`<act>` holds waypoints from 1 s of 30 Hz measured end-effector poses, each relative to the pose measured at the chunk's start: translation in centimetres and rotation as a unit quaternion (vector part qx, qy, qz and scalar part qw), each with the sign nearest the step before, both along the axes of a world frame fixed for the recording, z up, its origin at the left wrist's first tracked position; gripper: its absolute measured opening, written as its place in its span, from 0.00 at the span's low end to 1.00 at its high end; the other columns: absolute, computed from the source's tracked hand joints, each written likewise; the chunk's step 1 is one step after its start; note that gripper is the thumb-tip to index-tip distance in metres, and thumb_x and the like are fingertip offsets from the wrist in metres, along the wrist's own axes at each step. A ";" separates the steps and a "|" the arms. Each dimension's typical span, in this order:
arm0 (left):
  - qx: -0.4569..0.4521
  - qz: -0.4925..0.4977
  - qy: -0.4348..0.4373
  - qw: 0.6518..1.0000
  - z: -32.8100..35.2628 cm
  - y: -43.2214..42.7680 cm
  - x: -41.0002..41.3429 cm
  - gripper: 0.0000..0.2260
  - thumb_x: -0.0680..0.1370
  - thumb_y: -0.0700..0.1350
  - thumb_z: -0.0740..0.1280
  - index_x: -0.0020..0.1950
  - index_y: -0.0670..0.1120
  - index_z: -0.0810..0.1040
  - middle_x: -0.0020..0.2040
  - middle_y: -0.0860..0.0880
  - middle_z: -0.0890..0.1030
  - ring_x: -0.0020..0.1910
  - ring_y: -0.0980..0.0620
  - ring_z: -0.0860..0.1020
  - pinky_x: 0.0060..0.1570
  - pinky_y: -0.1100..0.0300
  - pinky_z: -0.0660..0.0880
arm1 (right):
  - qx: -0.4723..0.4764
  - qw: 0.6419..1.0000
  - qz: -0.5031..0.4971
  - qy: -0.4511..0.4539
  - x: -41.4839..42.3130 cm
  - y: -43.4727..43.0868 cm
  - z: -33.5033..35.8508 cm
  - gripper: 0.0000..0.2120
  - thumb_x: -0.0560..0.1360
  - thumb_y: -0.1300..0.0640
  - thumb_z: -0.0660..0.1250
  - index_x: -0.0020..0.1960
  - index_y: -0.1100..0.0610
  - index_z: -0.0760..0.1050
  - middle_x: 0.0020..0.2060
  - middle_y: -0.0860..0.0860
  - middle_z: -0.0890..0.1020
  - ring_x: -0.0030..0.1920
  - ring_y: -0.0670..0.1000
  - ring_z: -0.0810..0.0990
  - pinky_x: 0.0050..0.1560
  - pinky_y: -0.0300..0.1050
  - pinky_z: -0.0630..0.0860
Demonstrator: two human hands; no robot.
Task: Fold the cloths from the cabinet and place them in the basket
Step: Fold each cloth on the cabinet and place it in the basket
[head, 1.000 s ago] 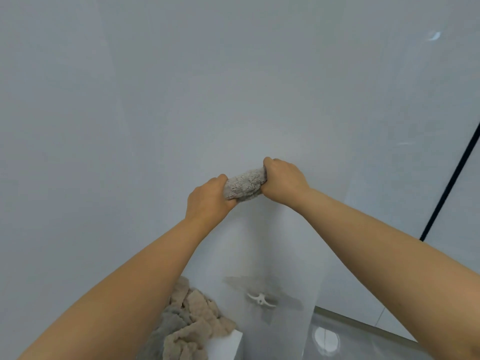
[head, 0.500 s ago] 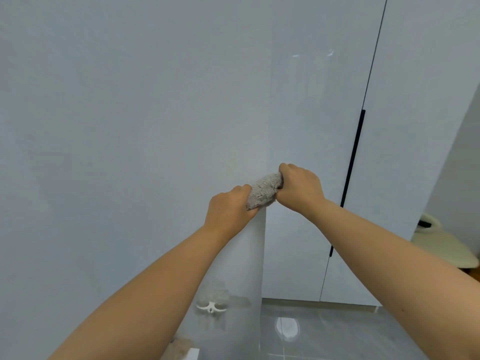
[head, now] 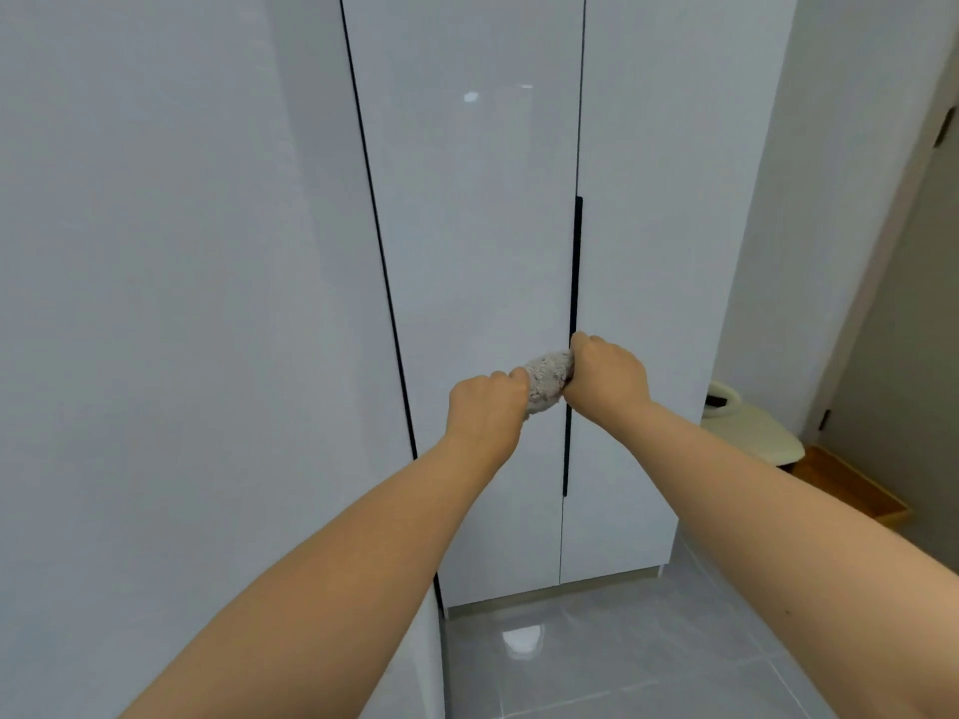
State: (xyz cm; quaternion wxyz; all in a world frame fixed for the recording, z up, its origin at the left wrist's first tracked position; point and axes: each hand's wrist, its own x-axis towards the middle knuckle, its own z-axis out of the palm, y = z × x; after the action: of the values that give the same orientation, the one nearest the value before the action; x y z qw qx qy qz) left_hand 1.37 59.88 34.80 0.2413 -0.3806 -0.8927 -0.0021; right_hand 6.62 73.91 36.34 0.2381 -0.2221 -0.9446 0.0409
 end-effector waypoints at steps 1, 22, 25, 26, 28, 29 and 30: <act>0.001 0.006 -0.011 1.000 0.1 1.2 -0.8 0.11 0.78 0.45 0.66 0.57 0.45 0.70 0.46 0.48 0.78 0.36 0.49 0.69 0.26 0.59 0.54 | 0.004 1.000 -0.006 -0.003 -0.4 1.1 -0.3 0.08 0.70 0.65 0.61 0.44 0.59 0.63 0.39 0.53 0.71 0.37 0.55 0.71 0.35 0.45 0.65; 0.054 -0.204 -0.184 0.960 -3.8 44.5 -16.0 0.13 0.76 0.46 0.65 0.59 0.45 0.72 0.48 0.47 0.78 0.44 0.47 0.76 0.37 0.56 0.71 | 0.054 0.989 -0.104 -0.089 -9.8 43.7 -5.4 0.09 0.72 0.61 0.63 0.52 0.59 0.68 0.47 0.55 0.77 0.46 0.55 0.73 0.40 0.45 0.62; 0.027 -0.251 -0.169 0.953 -4.7 50.1 -15.9 0.12 0.76 0.47 0.64 0.58 0.44 0.72 0.48 0.47 0.79 0.43 0.46 0.76 0.36 0.56 0.69 | 0.061 0.983 -0.134 -0.106 -8.7 48.1 -5.6 0.12 0.71 0.65 0.62 0.53 0.59 0.68 0.48 0.55 0.77 0.49 0.56 0.73 0.42 0.44 0.61; 0.023 -0.261 -0.175 0.949 -4.8 51.7 -15.8 0.12 0.76 0.46 0.63 0.58 0.44 0.72 0.47 0.46 0.79 0.42 0.46 0.76 0.36 0.56 0.69 | 0.066 0.982 -0.139 -0.113 -8.5 49.4 -5.7 0.13 0.70 0.66 0.62 0.54 0.59 0.68 0.49 0.55 0.77 0.50 0.56 0.73 0.43 0.43 0.61; 0.019 -0.279 -0.191 0.941 -5.3 56.1 -15.6 0.12 0.77 0.46 0.63 0.58 0.44 0.72 0.47 0.46 0.79 0.42 0.45 0.76 0.37 0.55 0.69 | 0.079 0.977 -0.151 -0.126 -8.1 53.1 -6.0 0.14 0.71 0.66 0.62 0.56 0.58 0.68 0.50 0.55 0.76 0.52 0.55 0.73 0.45 0.43 0.61; 0.018 -0.284 -0.202 0.937 -5.5 58.1 -15.5 0.12 0.77 0.45 0.63 0.59 0.44 0.72 0.48 0.46 0.79 0.43 0.45 0.77 0.39 0.55 0.69 | 0.085 0.975 -0.154 -0.135 -8.0 55.0 -6.1 0.14 0.71 0.66 0.62 0.56 0.58 0.68 0.51 0.55 0.76 0.53 0.55 0.72 0.47 0.43 0.62; 0.020 -0.289 -0.214 0.933 -5.7 59.9 -15.5 0.13 0.77 0.45 0.63 0.60 0.44 0.73 0.49 0.46 0.79 0.45 0.44 0.77 0.40 0.55 0.69 | 0.088 0.973 -0.157 -0.146 -7.9 56.7 -6.3 0.14 0.72 0.66 0.62 0.57 0.58 0.69 0.52 0.55 0.76 0.53 0.56 0.72 0.48 0.44 0.63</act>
State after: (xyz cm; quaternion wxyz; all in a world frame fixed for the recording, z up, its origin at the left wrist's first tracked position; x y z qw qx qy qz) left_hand -14.13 119.82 29.10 0.0411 -0.6074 -0.7746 -0.1714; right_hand -1.33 130.58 30.01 0.1200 -0.3495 -0.9222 -0.1136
